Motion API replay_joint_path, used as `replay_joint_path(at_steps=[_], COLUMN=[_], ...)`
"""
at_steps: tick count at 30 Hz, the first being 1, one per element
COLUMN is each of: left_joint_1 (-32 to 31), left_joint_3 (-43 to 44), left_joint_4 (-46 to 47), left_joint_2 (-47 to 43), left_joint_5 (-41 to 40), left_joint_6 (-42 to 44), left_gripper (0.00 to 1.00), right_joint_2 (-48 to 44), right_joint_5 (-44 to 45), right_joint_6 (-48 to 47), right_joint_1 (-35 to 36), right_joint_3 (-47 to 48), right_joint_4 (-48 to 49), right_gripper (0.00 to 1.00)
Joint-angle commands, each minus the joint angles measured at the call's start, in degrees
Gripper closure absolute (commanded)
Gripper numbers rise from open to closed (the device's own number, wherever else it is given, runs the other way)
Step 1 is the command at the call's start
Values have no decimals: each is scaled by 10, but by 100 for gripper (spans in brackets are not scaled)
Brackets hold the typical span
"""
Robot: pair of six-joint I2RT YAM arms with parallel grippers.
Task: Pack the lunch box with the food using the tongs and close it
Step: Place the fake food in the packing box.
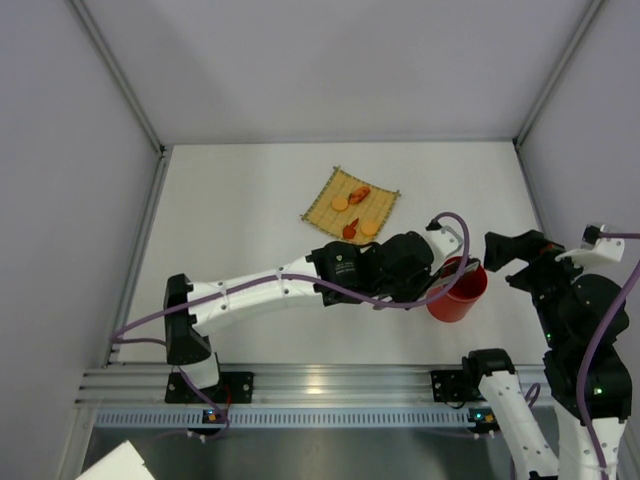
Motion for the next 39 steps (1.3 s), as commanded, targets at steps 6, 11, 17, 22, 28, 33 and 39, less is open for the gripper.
replay_joint_path(at_steps=[6,11,17,22,28,33,39], left_joint_1=[-3,-4,-4,-4,-3,4,101], left_joint_3=[37,36,37,40,40,36,-19], left_joint_4=[8,4,0,2,11,7,-2], left_joint_2=[18,17,14,10,-26,-72,-117], left_joint_5=[13,20,18,13,-43,-105,-111], left_joint_6=[-13,-13,-11,-8,-9,-12,-47], left_gripper=[73,61,45,43,43,43,43], right_joint_2=[8,9,10,8,8,6,4], right_joint_5=[13,13,12,12,13,14,9], right_joint_6=[-8,-8,-8,-8,-8,-8,-4], right_joint_1=[-8,-7,-7,-7,-7,-6,-7], right_joint_3=[34,35,35,32,31,30,23], right_joint_4=[-14,-12,-11,-11,-12,-14,-10], right_gripper=[1,0,1,1,1,1,1])
